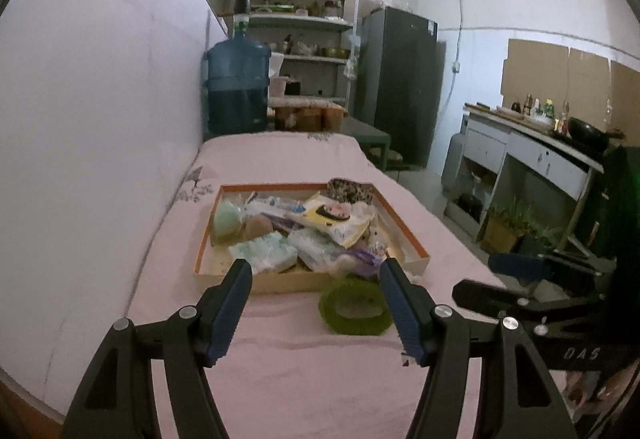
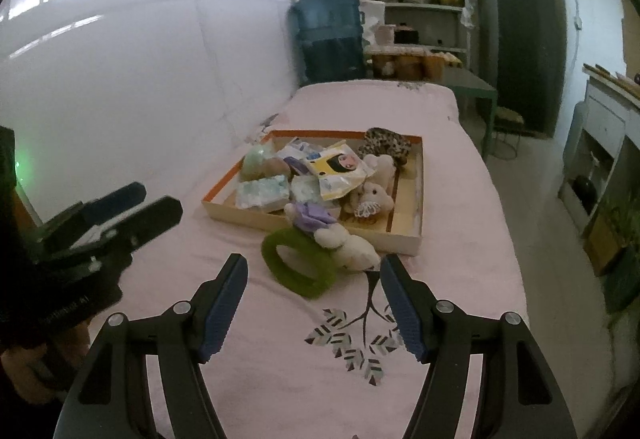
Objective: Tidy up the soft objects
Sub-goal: 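Move both grippers back from the tray toward the green ring and bunny, then grasp the green fuzzy ring with the left gripper while the right gripper grasps the white bunny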
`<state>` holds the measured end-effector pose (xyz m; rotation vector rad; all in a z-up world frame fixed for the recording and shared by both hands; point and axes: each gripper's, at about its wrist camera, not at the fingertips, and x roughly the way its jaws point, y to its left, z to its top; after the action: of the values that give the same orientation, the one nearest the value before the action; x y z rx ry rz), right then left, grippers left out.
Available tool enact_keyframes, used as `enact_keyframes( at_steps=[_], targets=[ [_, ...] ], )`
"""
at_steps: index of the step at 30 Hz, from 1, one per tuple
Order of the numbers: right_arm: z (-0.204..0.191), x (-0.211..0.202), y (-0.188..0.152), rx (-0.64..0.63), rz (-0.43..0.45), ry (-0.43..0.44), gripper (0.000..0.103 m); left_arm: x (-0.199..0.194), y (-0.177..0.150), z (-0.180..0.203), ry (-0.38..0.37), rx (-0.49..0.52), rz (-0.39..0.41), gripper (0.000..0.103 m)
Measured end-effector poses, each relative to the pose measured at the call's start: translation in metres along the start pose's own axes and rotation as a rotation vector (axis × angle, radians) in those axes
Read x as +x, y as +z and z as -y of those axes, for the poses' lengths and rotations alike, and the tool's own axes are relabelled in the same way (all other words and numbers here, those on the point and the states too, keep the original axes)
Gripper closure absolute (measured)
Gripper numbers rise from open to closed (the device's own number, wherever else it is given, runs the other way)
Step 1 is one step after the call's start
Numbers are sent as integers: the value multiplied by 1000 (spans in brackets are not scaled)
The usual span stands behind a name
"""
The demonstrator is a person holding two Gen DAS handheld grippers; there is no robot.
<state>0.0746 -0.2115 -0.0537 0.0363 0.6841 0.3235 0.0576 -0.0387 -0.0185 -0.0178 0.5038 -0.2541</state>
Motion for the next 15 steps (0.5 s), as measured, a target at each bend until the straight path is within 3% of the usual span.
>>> enact_keyframes(
  at_steps=[15],
  targets=[
    [24, 36, -5, 68, -52, 18, 32, 68, -28, 2, -12, 0, -167, 38]
  ],
)
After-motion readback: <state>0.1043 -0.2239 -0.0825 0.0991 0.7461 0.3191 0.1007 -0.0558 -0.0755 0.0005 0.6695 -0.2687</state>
